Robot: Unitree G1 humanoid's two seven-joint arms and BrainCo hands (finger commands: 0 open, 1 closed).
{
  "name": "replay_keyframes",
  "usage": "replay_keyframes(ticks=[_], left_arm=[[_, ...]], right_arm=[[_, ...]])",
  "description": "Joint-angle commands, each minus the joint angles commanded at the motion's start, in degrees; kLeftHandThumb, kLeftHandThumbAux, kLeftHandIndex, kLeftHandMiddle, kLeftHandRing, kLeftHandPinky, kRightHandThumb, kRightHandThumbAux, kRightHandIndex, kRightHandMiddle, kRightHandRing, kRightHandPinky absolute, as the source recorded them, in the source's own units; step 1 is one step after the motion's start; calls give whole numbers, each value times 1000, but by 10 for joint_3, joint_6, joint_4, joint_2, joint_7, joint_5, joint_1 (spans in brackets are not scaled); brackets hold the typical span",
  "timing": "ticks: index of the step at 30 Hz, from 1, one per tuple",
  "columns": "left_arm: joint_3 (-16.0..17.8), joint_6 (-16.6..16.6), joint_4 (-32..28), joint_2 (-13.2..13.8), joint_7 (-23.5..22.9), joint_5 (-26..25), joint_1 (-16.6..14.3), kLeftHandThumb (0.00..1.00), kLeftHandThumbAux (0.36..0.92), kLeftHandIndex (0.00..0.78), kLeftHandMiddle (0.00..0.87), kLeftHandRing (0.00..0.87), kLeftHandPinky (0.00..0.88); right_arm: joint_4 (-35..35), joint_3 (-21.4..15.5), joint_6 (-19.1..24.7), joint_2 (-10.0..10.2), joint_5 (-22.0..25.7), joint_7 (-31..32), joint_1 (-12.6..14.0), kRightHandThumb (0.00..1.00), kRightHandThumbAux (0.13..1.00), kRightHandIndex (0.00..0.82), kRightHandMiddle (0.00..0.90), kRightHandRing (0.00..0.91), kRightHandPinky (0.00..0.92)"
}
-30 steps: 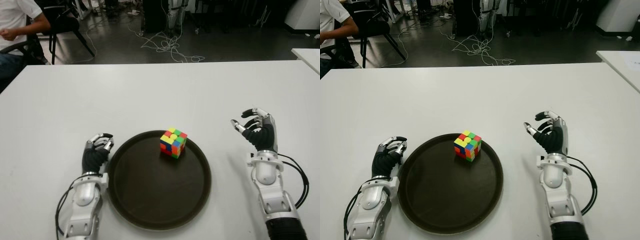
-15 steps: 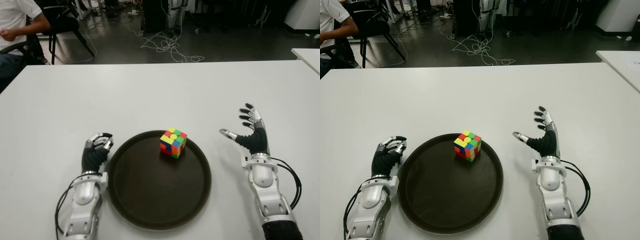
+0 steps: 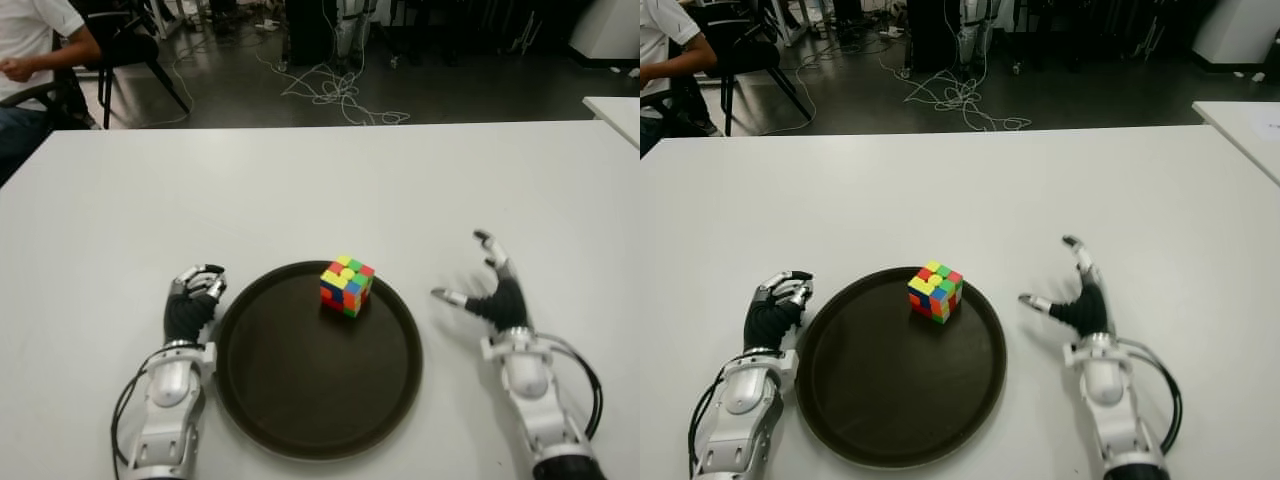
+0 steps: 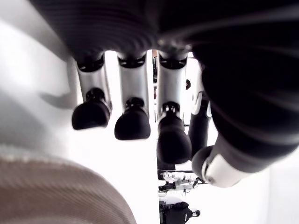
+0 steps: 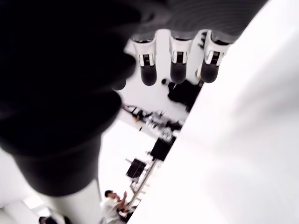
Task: Pick up the Rubik's Cube and put it in the plate
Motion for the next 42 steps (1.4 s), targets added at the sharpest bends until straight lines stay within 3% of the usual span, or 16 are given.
replay_keyframes(ticks=[7, 12, 15, 17, 20, 23, 25, 28, 34, 42], left_arm=[[-1, 3, -4, 0, -1, 2, 1, 710, 705, 444, 802, 810, 799], [0, 6, -5, -1, 0, 2, 0, 711, 704, 444, 805, 814, 806], [1, 6, -3, 0, 3, 4, -2, 711, 704, 444, 804, 815, 805], [2, 6, -2, 2, 3, 5, -3, 711, 704, 444, 801, 811, 799], [2, 6, -2, 3, 3, 6, -3, 711, 704, 444, 800, 810, 798], [2, 5, -2, 4, 3, 6, -3, 711, 704, 444, 802, 811, 800], [2, 3, -1, 5, 0, 6, -3, 711, 704, 444, 804, 813, 803], [3, 2, 0, 8, -2, 7, -4, 711, 704, 444, 806, 815, 803], [4, 1, 7, 13, -6, 5, -8, 710, 704, 444, 809, 816, 804], [5, 0, 5, 13, -8, 7, -8, 710, 704, 444, 812, 819, 808]], right_arm=[[8, -3, -41, 9, 2, -13, 26, 0, 900, 0, 1, 0, 0], [9, -5, -55, 17, -3, -38, 30, 0, 901, 12, 21, 0, 0], [8, -14, -65, 34, -1, -70, 35, 0, 864, 89, 109, 90, 94], [7, -18, -71, 43, 1, -86, 38, 0, 804, 226, 256, 245, 247], [9, -21, -77, 49, 1, -101, 39, 8, 758, 352, 370, 360, 336], [10, -22, -80, 50, -2, -112, 40, 38, 745, 437, 446, 444, 427], [9, -21, -79, 50, -2, -114, 41, 82, 753, 519, 554, 560, 554], [5, -18, -77, 49, 4, -107, 45, 117, 765, 599, 671, 678, 674], [-13, -14, -71, 54, 34, -72, 63, 157, 791, 686, 783, 793, 791], [-31, -11, -67, 59, 59, -48, 76, 178, 804, 728, 834, 843, 836]])
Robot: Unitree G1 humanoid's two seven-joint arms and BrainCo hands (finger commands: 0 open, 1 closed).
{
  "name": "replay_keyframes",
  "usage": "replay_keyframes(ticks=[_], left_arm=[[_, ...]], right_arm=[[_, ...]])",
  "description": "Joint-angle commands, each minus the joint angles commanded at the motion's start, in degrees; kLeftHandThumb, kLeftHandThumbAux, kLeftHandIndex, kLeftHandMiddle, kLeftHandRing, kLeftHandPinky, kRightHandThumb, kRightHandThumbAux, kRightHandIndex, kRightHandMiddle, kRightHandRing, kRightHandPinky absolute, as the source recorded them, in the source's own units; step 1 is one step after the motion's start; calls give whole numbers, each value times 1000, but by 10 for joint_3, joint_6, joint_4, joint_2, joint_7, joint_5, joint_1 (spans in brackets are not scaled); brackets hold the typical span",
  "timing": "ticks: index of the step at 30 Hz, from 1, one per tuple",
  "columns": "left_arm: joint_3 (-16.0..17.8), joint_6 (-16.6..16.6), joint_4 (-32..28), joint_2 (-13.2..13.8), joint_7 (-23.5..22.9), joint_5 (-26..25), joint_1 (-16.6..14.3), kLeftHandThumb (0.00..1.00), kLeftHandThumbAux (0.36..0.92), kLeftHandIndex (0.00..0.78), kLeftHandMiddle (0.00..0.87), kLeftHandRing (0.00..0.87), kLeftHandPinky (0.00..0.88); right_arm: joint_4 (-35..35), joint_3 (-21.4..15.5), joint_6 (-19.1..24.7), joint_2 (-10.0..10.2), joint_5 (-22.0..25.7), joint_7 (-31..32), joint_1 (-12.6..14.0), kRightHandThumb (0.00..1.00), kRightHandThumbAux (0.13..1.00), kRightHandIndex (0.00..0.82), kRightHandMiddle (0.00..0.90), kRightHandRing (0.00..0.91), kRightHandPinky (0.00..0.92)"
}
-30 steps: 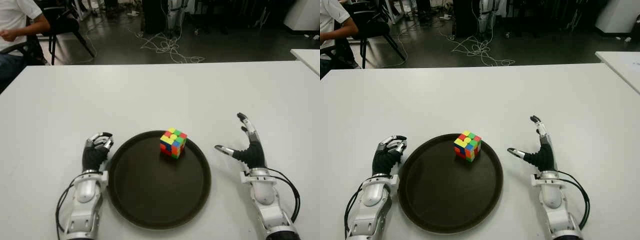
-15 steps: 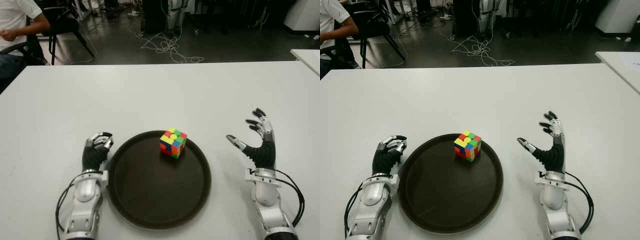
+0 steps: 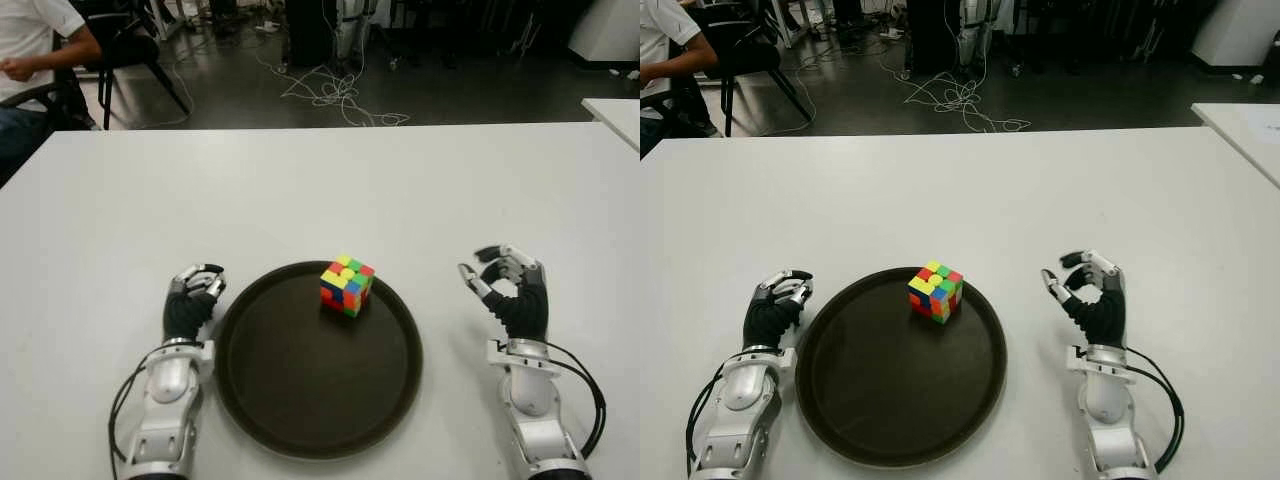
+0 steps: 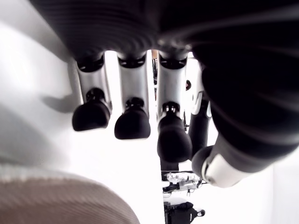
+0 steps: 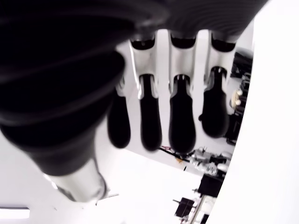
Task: Pick up the Rubik's Cube and put it in the plate
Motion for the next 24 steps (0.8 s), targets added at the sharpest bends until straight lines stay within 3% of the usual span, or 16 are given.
replay_keyframes(ticks=[10, 14, 20, 24], left_arm=[[1, 9, -4, 0, 1, 0, 1, 710, 704, 444, 816, 822, 812], [4, 13, -8, -3, 6, -2, 5, 712, 704, 444, 817, 824, 816], [6, 13, -8, -5, 9, -1, 4, 712, 703, 444, 820, 829, 820], [6, 8, -6, -5, 10, 0, 5, 713, 703, 445, 823, 833, 828]], right_arm=[[-29, -3, 41, 9, 52, 42, 11, 242, 807, 726, 844, 858, 854], [-60, -7, 86, 21, 80, 53, 22, 270, 821, 737, 840, 854, 849], [-89, -11, 130, 28, 87, 50, 27, 315, 824, 740, 835, 849, 848], [-127, -13, 192, 35, 94, 44, 32, 355, 820, 746, 837, 850, 852]])
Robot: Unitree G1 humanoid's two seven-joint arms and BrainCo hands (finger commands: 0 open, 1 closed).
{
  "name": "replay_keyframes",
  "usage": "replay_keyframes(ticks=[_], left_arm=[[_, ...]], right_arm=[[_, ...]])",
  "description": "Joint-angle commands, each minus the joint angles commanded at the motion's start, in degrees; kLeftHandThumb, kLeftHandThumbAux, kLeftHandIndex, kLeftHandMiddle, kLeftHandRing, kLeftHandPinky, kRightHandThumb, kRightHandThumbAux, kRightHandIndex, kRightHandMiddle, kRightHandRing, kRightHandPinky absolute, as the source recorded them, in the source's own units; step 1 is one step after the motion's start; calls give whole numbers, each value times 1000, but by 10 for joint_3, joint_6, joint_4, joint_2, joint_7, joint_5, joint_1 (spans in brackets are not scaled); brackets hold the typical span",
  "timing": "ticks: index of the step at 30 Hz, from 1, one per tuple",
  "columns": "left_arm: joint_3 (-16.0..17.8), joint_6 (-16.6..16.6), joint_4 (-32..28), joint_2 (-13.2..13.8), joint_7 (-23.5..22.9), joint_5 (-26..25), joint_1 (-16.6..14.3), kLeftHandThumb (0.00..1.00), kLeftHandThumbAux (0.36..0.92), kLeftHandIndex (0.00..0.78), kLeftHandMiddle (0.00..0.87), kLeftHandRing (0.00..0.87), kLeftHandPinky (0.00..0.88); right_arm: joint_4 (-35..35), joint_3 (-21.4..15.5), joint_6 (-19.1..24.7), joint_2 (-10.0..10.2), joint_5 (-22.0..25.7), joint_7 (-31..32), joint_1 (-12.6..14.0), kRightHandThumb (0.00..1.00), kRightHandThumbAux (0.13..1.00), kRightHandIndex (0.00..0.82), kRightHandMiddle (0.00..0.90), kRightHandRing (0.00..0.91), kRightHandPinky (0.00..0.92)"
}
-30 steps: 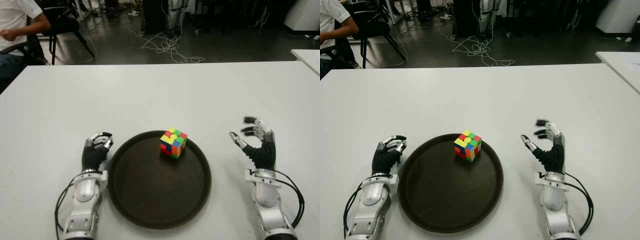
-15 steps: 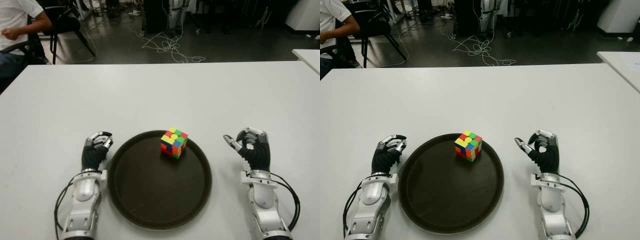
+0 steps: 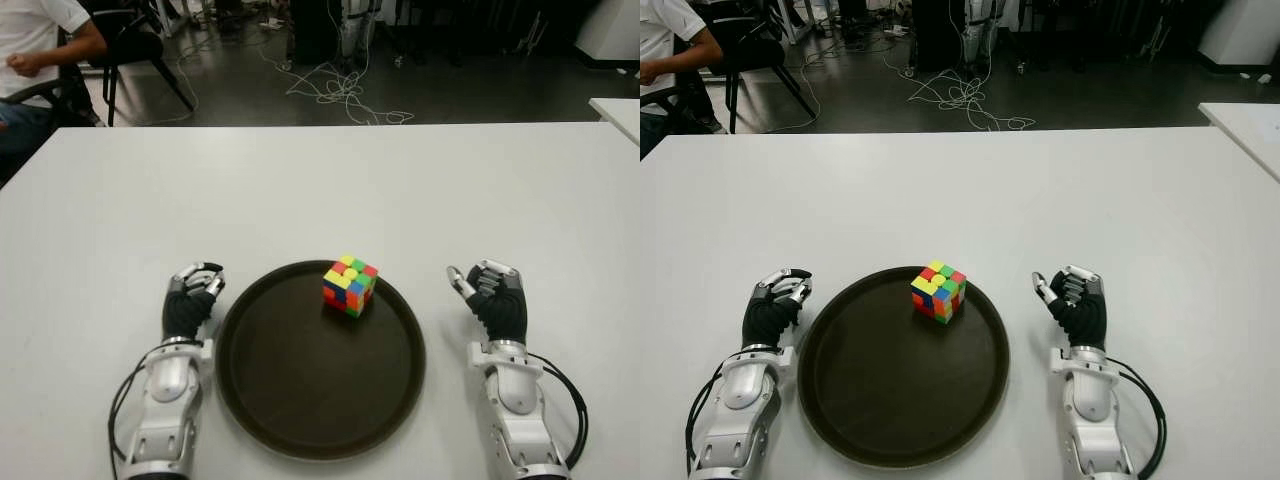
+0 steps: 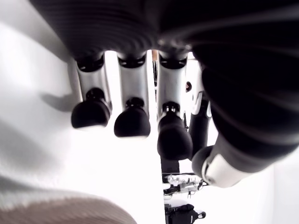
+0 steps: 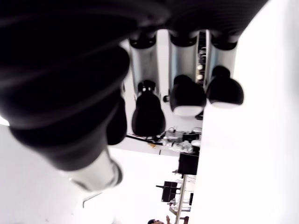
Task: Pick up the Rubik's Cube and put it in the plate
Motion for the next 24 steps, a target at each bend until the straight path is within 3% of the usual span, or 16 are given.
replay_keyframes(ticks=[14, 24], left_arm=[[1, -9, 7, 7, 5, 11, -4, 712, 703, 445, 821, 837, 835], [3, -20, 8, 4, 6, 3, -2, 713, 702, 445, 825, 844, 845]], right_arm=[[-70, 6, 135, -2, -20, -18, -4, 384, 831, 739, 830, 837, 832], [-93, 12, 182, -3, -37, -27, -5, 402, 828, 744, 828, 835, 832]])
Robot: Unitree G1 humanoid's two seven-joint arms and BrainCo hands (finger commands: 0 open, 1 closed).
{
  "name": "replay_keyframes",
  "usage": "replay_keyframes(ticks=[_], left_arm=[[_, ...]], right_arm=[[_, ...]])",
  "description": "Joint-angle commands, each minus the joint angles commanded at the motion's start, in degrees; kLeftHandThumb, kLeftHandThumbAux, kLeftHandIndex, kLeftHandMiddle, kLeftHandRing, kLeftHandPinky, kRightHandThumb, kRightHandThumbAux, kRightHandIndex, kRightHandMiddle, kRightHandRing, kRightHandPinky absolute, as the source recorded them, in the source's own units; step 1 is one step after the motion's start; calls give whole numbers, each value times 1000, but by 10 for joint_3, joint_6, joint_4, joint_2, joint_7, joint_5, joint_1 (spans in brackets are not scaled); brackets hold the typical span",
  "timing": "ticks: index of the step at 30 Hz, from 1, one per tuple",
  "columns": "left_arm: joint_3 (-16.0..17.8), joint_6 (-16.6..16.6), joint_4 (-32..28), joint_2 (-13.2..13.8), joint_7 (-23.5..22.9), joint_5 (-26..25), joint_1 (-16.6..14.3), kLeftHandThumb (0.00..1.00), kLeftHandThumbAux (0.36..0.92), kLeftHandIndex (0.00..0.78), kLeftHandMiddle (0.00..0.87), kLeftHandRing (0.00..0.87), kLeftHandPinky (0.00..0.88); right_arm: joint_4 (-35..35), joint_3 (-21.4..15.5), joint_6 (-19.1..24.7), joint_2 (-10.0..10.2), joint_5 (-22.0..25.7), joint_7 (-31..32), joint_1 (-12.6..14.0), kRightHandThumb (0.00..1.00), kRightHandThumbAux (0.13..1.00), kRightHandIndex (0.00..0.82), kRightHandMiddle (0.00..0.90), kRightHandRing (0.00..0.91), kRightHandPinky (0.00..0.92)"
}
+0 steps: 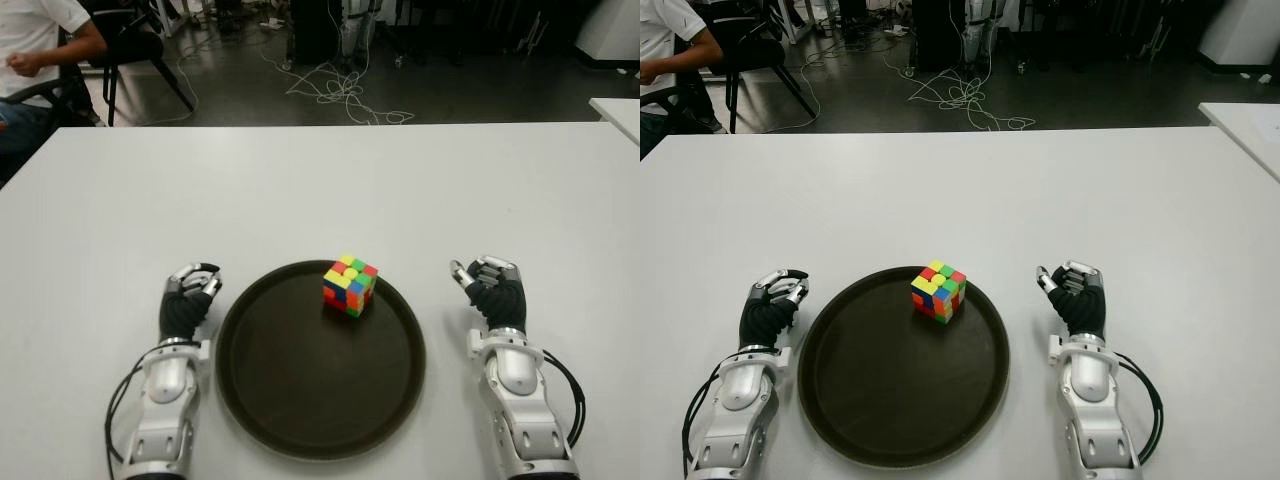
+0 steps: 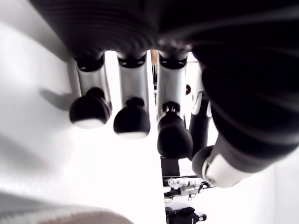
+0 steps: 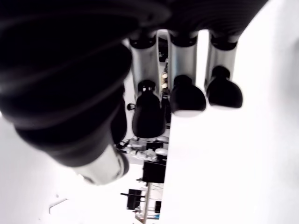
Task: Pick up the Rubik's Cube and put it in the plate
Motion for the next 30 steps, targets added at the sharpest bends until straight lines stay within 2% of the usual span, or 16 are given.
replay_keyframes(ticks=[12, 22, 30], left_arm=[[0, 4, -1, 0, -2, 0, 1, 712, 703, 445, 818, 834, 824], [-2, 2, 0, -2, -1, 1, -1, 712, 703, 444, 818, 829, 821], [-5, 4, -2, -2, 4, 6, 1, 711, 704, 444, 818, 829, 819]], right_arm=[[-9, 3, 20, -1, -15, -6, -2, 389, 826, 770, 844, 847, 846], [-1, 1, 21, -3, -26, -10, -9, 376, 841, 766, 848, 850, 844], [-3, 9, 32, -13, -49, -6, -10, 374, 843, 760, 844, 846, 838]])
